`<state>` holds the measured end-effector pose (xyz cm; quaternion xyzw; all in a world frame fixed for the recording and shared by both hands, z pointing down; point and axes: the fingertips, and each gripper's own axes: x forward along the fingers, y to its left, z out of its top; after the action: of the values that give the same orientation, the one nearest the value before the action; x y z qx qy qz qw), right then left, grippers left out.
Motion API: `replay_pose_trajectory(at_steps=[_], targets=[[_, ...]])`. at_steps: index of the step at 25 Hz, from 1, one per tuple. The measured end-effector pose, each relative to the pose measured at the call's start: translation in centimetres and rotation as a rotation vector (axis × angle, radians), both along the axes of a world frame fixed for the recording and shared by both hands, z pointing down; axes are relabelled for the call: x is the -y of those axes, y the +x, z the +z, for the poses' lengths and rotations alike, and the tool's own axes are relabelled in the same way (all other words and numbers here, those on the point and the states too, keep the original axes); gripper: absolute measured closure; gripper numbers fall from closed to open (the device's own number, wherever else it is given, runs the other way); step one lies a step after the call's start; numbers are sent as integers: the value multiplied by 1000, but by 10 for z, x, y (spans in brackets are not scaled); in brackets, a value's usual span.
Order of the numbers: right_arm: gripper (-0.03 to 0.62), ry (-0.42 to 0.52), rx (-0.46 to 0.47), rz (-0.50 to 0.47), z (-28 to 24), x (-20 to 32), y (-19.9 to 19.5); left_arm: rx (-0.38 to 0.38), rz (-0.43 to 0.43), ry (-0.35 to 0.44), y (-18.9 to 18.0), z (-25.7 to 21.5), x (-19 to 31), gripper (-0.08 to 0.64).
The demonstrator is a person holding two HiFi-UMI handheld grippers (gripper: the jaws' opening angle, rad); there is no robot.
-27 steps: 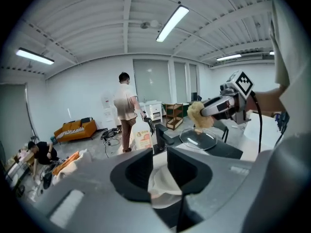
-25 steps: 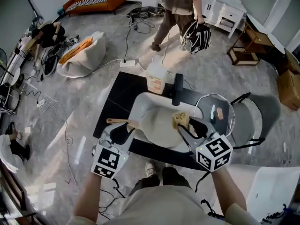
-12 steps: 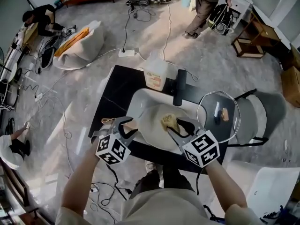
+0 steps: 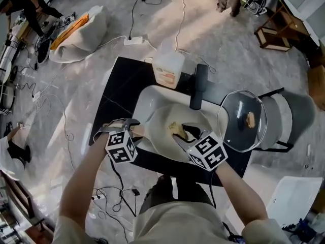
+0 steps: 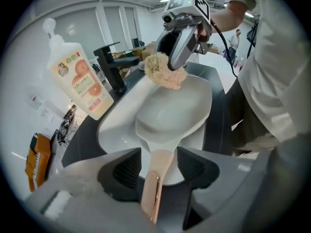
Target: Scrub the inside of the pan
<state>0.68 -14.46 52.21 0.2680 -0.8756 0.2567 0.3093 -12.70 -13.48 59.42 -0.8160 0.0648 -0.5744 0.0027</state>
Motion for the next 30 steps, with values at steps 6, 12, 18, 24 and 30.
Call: replay_pose_trajectory(at_steps=[6, 12, 18, 24, 30], targets=[[422, -99, -30, -50, 46, -11, -9, 99, 3, -99, -14, 41, 0, 281], [422, -183, -39, -150, 78, -29, -23, 203, 50, -171, -25, 72, -9, 275], [422, -279, -17, -281, 104, -50, -44, 223, 78, -176, -24, 82, -5, 312], [423, -314, 3, -373, 116, -53, -66, 208, 84, -181, -22, 86, -7, 321], [423, -313, -27, -330, 142, -29, -78, 199, 99, -178, -23, 85, -7, 322]])
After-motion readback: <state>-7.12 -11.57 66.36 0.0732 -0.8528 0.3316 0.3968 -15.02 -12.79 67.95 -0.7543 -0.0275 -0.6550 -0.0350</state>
